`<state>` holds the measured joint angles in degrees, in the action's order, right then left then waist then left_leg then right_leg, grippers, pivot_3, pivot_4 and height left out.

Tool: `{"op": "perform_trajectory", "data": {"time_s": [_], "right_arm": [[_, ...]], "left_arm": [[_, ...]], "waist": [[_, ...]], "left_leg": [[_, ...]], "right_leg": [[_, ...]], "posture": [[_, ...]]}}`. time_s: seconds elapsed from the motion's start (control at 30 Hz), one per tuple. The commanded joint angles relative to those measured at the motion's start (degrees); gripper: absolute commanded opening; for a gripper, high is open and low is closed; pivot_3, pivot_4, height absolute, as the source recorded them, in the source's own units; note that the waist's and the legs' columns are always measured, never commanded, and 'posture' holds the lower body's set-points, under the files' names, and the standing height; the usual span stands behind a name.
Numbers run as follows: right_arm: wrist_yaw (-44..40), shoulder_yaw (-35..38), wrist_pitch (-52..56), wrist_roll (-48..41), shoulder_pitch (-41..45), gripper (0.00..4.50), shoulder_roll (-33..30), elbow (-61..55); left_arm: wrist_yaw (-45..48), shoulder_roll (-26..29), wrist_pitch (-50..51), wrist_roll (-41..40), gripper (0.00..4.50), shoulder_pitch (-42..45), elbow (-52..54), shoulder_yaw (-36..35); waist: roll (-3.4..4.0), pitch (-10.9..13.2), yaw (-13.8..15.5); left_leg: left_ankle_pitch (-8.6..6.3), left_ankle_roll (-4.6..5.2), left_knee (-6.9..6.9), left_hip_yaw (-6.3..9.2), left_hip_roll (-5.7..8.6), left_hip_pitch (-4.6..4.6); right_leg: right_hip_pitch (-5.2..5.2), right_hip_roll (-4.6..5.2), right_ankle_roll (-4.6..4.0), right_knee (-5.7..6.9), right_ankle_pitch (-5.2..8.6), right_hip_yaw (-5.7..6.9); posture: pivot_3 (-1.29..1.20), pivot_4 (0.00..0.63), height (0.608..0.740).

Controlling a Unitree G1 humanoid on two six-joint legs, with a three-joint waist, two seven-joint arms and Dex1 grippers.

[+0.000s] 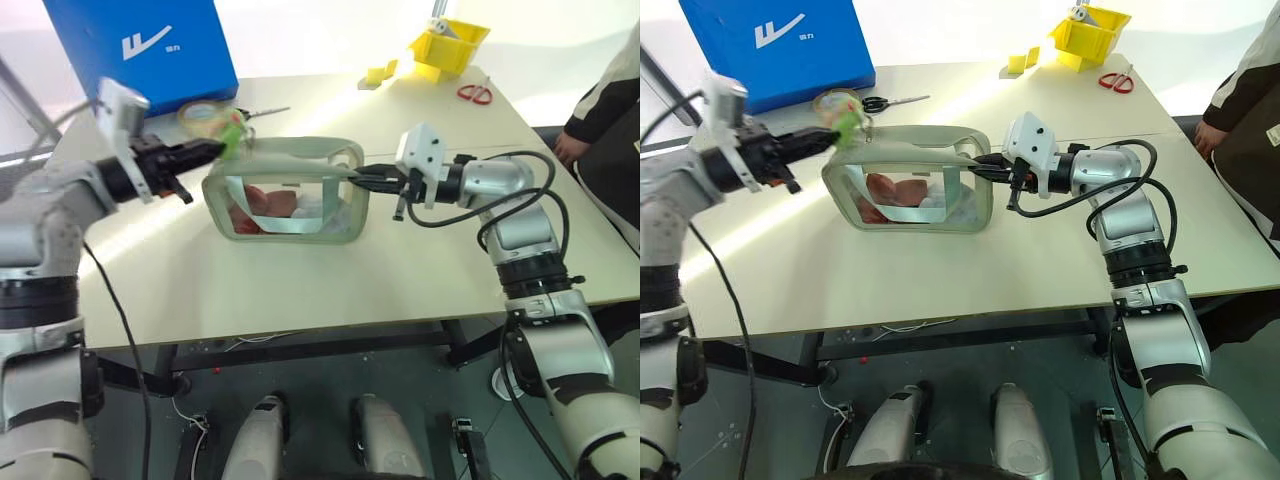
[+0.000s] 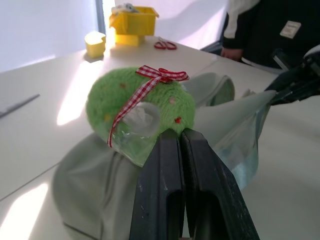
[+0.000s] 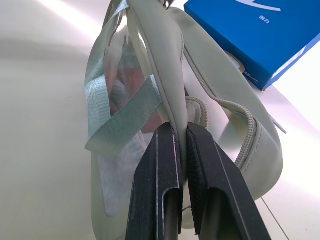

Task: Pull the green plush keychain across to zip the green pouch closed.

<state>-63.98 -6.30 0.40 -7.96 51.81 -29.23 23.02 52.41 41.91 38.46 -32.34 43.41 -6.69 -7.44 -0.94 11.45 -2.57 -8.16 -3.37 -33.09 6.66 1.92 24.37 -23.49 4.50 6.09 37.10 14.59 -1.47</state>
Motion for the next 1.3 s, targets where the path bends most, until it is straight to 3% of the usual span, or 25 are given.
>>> {"op": "perform_trajectory", "data": {"time_s": [0.03, 0.13, 0.23, 0.47, 0.6, 0.93, 1.03, 1.27, 1.3], "right_arm": [[0.3, 0.6, -1.0, -0.3, 1.7, 0.00, 0.0, -0.9], [0.5, 0.7, -1.1, -0.2, 1.6, 0.00, 0.0, -1.0], [0.6, 0.8, -0.8, -0.3, 1.3, 0.00, -0.1, -1.5], [0.8, 0.8, -1.0, -0.1, 1.0, 0.00, -0.3, -1.4], [0.7, 0.9, -1.1, -0.2, 1.1, 0.00, -0.4, -1.2], [0.1, 0.7, -0.2, -0.3, 1.3, 0.00, -1.0, -2.1], [0.0, 0.7, 0.0, -0.3, 1.3, 0.00, -1.2, -2.4], [0.2, 0.9, 0.7, -0.3, 0.8, 0.00, -1.4, -3.6], [0.3, 1.0, 1.0, -0.5, 0.6, 0.00, -1.4, -4.0]], "left_arm": [[2.0, -0.8, -5.4, 5.1, 0.05, 2.0, -0.1, 5.0], [2.7, -1.1, -8.4, 7.3, 0.05, 2.7, -1.6, 5.9], [3.8, -0.1, -7.2, 5.8, 0.96, 4.4, -3.0, 3.5], [6.8, 6.3, -4.8, 5.1, 4.39, 3.9, -1.4, 0.0], [6.1, 8.5, -7.6, 7.0, 4.39, 1.1, -3.8, -1.6], [4.0, 3.4, -15.8, 13.1, 4.39, -1.0, -12.3, 1.9], [3.5, 2.3, -17.7, 14.5, 3.58, 0.6, -15.2, 2.2], [5.1, 2.7, -16.8, 13.4, 0.04, 0.9, -13.8, 1.4], [5.5, 3.1, -15.9, 13.0, 0.04, 0.4, -12.7, 1.1]], "waist": [[0.00, 0.0, 0.0], [0.00, 0.0, 0.0], [0.00, 0.0, 0.0], [0.00, 0.0, -0.2], [0.01, 0.0, -0.1], [0.00, 0.0, 0.1], [0.00, 0.0, 0.0], [0.00, 0.0, 0.0], [0.00, 0.0, 0.0]], "left_leg": [[0.00, 0.00, 0.00, 0.00, 0.00, 0.00], [0.00, 0.00, 0.02, 0.00, 0.00, 0.00], [0.00, 0.00, 0.01, 0.00, 0.00, 0.00], [0.00, 0.00, 0.05, 0.00, -0.01, 0.01], [0.00, 0.00, 0.06, 0.00, 0.00, 0.00], [0.00, 0.01, 0.00, 0.01, 0.01, 0.01], [0.00, 0.01, 0.01, 0.01, 0.01, 0.02], [0.00, 0.01, 0.02, 0.01, 0.01, 0.02], [0.00, 0.01, 0.02, 0.01, 0.01, 0.02]], "right_leg": [[0.00, 0.00, 0.00, 0.00, 0.00, 0.00], [-0.01, 0.00, 0.00, 0.00, 0.00, 0.00], [-0.01, 0.00, 0.00, 0.00, 0.01, 0.00], [-0.04, 0.00, 0.01, 0.00, 0.01, 0.00], [-0.03, 0.01, -0.04, -0.02, 0.06, 0.00], [0.00, 0.02, -0.04, 0.00, 0.05, 0.01], [-0.01, 0.02, 0.01, -0.01, 0.02, 0.00], [-0.02, 0.02, 0.04, -0.01, 0.01, 0.01], [-0.02, 0.02, 0.03, 0.00, 0.01, 0.01]], "posture": [[0.00, 0.150, 0.740], [0.00, 0.150, 0.740], [0.00, 0.150, 0.740], [0.00, 0.150, 0.740], [0.00, 0.150, 0.740], [0.00, 0.150, 0.740], [0.00, 0.150, 0.740], [0.00, 0.150, 0.740], [0.00, 0.150, 0.740]]}}
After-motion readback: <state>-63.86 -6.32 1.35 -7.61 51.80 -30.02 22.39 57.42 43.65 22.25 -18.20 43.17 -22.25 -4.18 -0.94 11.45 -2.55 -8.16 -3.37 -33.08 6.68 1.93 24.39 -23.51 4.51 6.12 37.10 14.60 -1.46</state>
